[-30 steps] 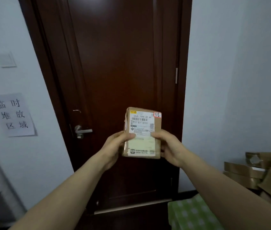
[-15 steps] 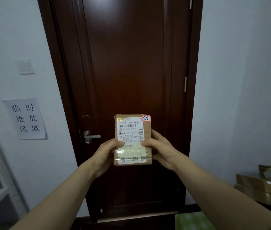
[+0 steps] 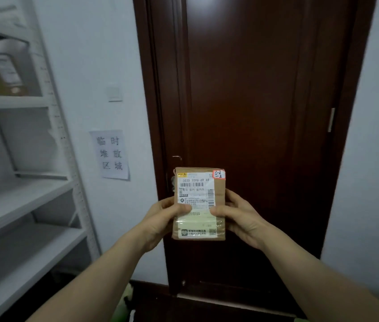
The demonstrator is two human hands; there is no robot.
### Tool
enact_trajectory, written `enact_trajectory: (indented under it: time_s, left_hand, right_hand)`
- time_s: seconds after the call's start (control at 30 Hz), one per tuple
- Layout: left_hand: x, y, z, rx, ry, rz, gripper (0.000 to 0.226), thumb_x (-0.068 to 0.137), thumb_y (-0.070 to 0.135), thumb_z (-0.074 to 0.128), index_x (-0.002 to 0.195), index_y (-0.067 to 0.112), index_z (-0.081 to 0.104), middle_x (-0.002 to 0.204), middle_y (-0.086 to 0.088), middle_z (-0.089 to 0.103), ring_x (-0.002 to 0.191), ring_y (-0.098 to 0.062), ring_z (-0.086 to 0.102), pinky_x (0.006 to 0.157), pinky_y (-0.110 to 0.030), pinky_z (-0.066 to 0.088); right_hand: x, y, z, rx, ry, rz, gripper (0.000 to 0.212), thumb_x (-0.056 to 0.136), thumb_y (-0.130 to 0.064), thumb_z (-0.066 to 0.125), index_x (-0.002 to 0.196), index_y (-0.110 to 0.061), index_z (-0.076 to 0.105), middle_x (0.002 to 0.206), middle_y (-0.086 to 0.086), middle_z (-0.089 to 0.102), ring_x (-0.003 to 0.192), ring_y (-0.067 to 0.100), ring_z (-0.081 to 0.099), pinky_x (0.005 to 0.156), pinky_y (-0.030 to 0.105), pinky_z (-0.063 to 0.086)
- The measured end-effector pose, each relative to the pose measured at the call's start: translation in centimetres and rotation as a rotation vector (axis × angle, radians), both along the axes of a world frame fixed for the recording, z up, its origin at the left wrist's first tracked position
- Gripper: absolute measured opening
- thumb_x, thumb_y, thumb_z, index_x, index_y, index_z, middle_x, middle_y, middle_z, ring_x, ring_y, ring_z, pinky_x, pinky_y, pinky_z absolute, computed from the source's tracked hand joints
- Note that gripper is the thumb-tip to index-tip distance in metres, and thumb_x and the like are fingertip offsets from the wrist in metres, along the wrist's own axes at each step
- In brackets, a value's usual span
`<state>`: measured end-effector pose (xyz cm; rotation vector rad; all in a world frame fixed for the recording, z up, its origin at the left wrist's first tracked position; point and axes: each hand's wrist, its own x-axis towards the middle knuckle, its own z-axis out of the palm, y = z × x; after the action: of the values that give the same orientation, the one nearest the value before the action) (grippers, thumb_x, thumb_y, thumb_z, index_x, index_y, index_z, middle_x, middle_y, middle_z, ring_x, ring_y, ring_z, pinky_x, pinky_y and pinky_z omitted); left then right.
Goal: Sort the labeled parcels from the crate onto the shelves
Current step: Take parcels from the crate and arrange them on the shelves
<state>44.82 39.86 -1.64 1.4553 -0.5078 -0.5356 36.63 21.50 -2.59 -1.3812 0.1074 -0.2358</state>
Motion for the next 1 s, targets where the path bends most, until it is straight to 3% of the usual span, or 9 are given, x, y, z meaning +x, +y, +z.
enact_trajectory:
  time_s: [0.23,0.33,0.47,0.6,0.73,0.83,1.0]
  left_hand:
    - [-1.5,10.8,-4.7,0.060,0.037,0.282,0.042,0.078,0.009,0.074,0.118,0.015,0.061,0.111,-0.003,0.071,0.103,-0.019,0.067,0.092,-0.034,0.053]
    - [-4.0,18.2,-7.6,0.071,0.080,0.546,0.053,0.074,0.010,0.078,0.124,0.016,0.060,0.108,-0.001,0.072,0.097,-0.014,0.069,0.084,-0.027,0.056]
    - [-8.0,27.1,-10.0,0.110,0.088,0.817,0.053,0.074,0.007,0.078,0.123,0.016,0.062,0.101,0.003,0.073,0.088,-0.007,0.070,0.073,-0.019,0.056]
    - [-11.4,34.9,-10.9,0.110,0.061,1.034,0.048,0.076,0.007,0.077,0.120,0.020,0.061,0.102,0.006,0.070,0.091,-0.006,0.067,0.078,-0.019,0.055]
    - [-13.9,42.6,-11.3,0.114,0.076,1.244,0.050,0.074,0.009,0.079,0.118,0.007,0.056,0.109,0.000,0.068,0.101,-0.014,0.065,0.089,-0.031,0.053]
    - [-15.3,48.4,-10.9,0.100,0.035,1.360,0.049,0.075,0.004,0.077,0.118,0.010,0.054,0.111,-0.002,0.066,0.105,-0.019,0.063,0.090,-0.034,0.053]
    - [-17.3,59.1,-10.5,0.170,-0.052,1.475,0.055,0.076,0.002,0.075,0.125,0.012,0.052,0.115,-0.006,0.064,0.106,-0.021,0.062,0.090,-0.033,0.052]
  right_hand:
    - [4.1,9.4,-4.5,0.029,0.043,0.262,0.063,0.066,0.002,0.073,0.121,-0.023,0.056,0.106,0.005,0.072,0.099,0.022,0.069,0.088,0.041,0.054]
    - [5.6,17.2,-7.7,-0.008,0.124,0.450,0.056,0.072,0.014,0.066,0.120,-0.015,0.058,0.100,0.004,0.074,0.098,0.021,0.068,0.079,0.030,0.055]
    - [5.1,27.5,-10.8,-0.027,0.205,0.643,0.050,0.078,0.014,0.062,0.120,-0.012,0.057,0.098,0.006,0.074,0.097,0.022,0.067,0.080,0.034,0.051]
    - [4.8,36.6,-11.5,-0.031,0.209,0.786,0.056,0.077,0.009,0.065,0.127,-0.016,0.054,0.108,0.009,0.071,0.100,0.025,0.067,0.091,0.043,0.050]
    - [3.9,45.9,-11.1,-0.077,0.163,0.916,0.053,0.085,-0.001,0.064,0.131,-0.024,0.051,0.103,0.001,0.073,0.095,0.020,0.070,0.074,0.034,0.055]
    - [3.2,53.1,-10.4,-0.069,0.143,1.008,0.056,0.087,0.000,0.062,0.132,-0.028,0.048,0.106,0.002,0.072,0.095,0.021,0.070,0.073,0.035,0.056]
    - [1.9,65.2,-9.7,-0.112,0.086,1.040,0.055,0.078,0.007,0.069,0.126,-0.014,0.050,0.110,0.007,0.067,0.099,0.023,0.065,0.085,0.039,0.053]
